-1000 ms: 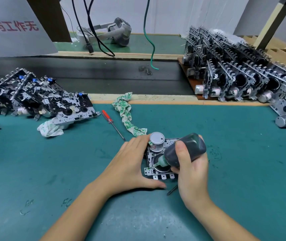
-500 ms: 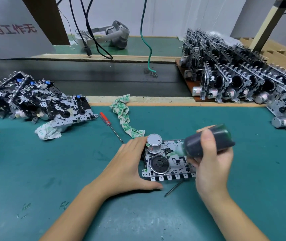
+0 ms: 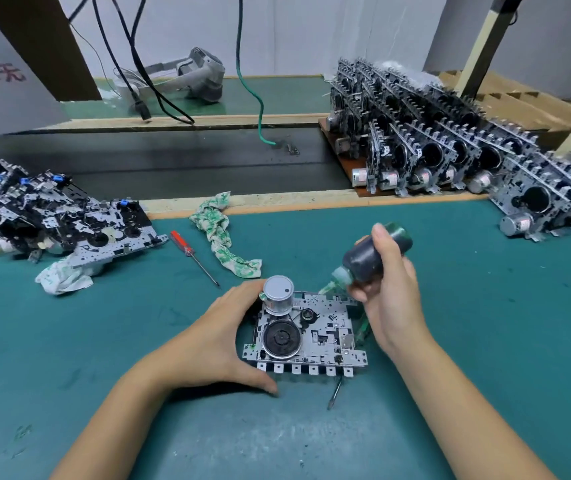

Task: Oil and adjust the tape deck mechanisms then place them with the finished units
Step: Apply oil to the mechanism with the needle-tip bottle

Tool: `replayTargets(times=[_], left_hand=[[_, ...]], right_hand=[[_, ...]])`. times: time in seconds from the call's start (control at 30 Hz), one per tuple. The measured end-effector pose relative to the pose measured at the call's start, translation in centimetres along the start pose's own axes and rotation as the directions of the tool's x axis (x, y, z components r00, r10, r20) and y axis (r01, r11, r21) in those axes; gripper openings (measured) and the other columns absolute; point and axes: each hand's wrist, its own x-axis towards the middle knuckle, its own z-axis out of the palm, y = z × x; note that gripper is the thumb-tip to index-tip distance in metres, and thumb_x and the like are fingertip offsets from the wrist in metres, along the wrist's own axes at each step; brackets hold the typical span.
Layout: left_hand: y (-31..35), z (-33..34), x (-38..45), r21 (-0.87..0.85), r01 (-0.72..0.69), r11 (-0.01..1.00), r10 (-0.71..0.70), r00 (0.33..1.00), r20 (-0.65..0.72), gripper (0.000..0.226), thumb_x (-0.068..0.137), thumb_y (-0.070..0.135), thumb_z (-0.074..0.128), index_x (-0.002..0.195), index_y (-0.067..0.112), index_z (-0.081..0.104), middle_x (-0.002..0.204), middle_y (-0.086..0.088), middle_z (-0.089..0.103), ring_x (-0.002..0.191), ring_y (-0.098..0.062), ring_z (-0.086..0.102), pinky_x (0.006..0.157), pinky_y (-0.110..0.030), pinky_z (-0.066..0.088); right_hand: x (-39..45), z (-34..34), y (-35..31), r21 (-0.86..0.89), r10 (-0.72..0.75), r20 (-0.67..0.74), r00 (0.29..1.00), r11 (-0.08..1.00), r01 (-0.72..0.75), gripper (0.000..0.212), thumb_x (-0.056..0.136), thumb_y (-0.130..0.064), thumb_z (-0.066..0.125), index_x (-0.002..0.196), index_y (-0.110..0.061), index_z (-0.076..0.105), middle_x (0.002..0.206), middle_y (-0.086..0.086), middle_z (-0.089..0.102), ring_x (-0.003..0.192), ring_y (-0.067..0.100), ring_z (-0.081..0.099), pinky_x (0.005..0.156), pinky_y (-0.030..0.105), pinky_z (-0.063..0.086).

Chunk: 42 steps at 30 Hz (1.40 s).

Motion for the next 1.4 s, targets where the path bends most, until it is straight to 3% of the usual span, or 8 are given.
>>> replayTargets(times=[0.27,0.4,0.5,0.57,0.63,0.87,1.1,1.4], left_hand=[[4.7,3.9,2.5,-0.128,0.146,0.981,-0.192,0.808,-0.557,0.038,0.083,0.043,0.065,0.119,0.032,0.055,0.102,0.012,0.062,0.095,-0.009,0.057,0.082,-0.023,0.041],[5.6,3.3,3.4,-0.523,0.158,0.837,-0.467,0.705,-0.534,0.008,0.093,0.023,0.058,0.095,0.03,0.062,0.08,0.014,0.065,0.074,0.001,0.058,0.067,-0.01,0.043],[6.2,2.9,3.8,-0.992,-0.039,0.123,-0.592,0.799,-0.105,0.03,0.098,0.018,0.042,0.091,0.006,0.069,0.076,-0.005,0.072,0.072,-0.019,0.069,0.068,-0.033,0.058],[6.3,3.5,3.7,-0.927,-0.104,-0.362,-0.436,0.897,0.07,0.047,0.094,0.025,0.039,0.088,-0.008,0.072,0.092,-0.024,0.07,0.082,-0.042,0.069,0.073,-0.059,0.053],[6.4,4.2,3.6,-0.819,-0.125,-0.56,-0.345,0.934,0.093,0.048,0.084,0.027,0.042,0.091,-0.011,0.071,0.102,-0.03,0.066,0.086,-0.05,0.066,0.071,-0.071,0.044],[5.5,5.7,4.0,-0.815,-0.193,-0.547,-0.348,0.938,0.011,0.055,0.095,0.022,0.031,0.064,0.005,0.074,0.077,-0.016,0.07,0.065,-0.029,0.069,0.054,-0.038,0.057],[5.5,6.0,4.0,-0.812,-0.187,-0.552,-0.332,0.943,0.008,0.038,0.086,0.015,0.038,0.084,0.001,0.074,0.103,-0.022,0.067,0.091,-0.034,0.064,0.075,-0.054,0.053],[6.0,6.0,3.9,-0.812,-0.235,-0.535,-0.344,0.938,-0.045,0.047,0.087,0.016,0.035,0.062,0.005,0.074,0.076,-0.016,0.07,0.066,-0.027,0.07,0.062,-0.042,0.059]], right_hand=[[0.4,0.0,-1.2,0.34,0.095,-0.023,0.995,0.937,-0.081,0.029,0.086,-0.041,0.055,0.081,-0.012,0.054,0.057,-0.003,0.057,0.043,0.005,0.048,0.035,0.014,0.035],[0.1,-0.6,-2.4,0.603,0.145,-0.022,0.989,0.791,-0.103,0.031,0.075,-0.043,0.062,0.077,-0.013,0.054,0.06,-0.004,0.052,0.044,0.005,0.042,0.037,0.012,0.037],[-0.3,-0.8,-2.8,0.652,0.123,-0.039,0.992,0.755,-0.068,0.032,0.072,-0.042,0.064,0.08,-0.015,0.051,0.066,-0.005,0.048,0.043,0.005,0.038,0.038,0.011,0.036],[-0.7,-0.2,-2.7,0.597,0.134,-0.043,0.99,0.798,-0.081,0.032,0.069,-0.044,0.064,0.082,-0.017,0.05,0.07,-0.005,0.049,0.045,0.004,0.039,0.037,0.011,0.036],[-1.5,0.9,-2.1,0.539,0.134,-0.03,0.991,0.836,-0.097,0.028,0.068,-0.044,0.063,0.073,-0.018,0.057,0.066,-0.004,0.052,0.044,0.004,0.042,0.035,0.012,0.035],[-4.5,2.8,0.1,0.183,-0.008,0.072,0.997,0.983,-0.006,0.032,0.066,-0.048,0.059,0.075,-0.018,0.062,0.059,-0.004,0.058,0.047,0.006,0.054,0.038,0.015,0.037],[-4.7,3.0,0.2,0.042,-0.077,0.072,0.994,0.996,0.074,0.023,0.068,-0.047,0.065,0.065,-0.025,0.07,0.059,-0.007,0.059,0.053,0.002,0.055,0.043,0.014,0.039],[-4.8,3.0,0.4,0.006,-0.095,0.095,0.991,0.995,0.095,0.023,0.065,-0.045,0.059,0.064,-0.025,0.069,0.059,-0.006,0.059,0.053,0.002,0.055,0.043,0.015,0.04]])
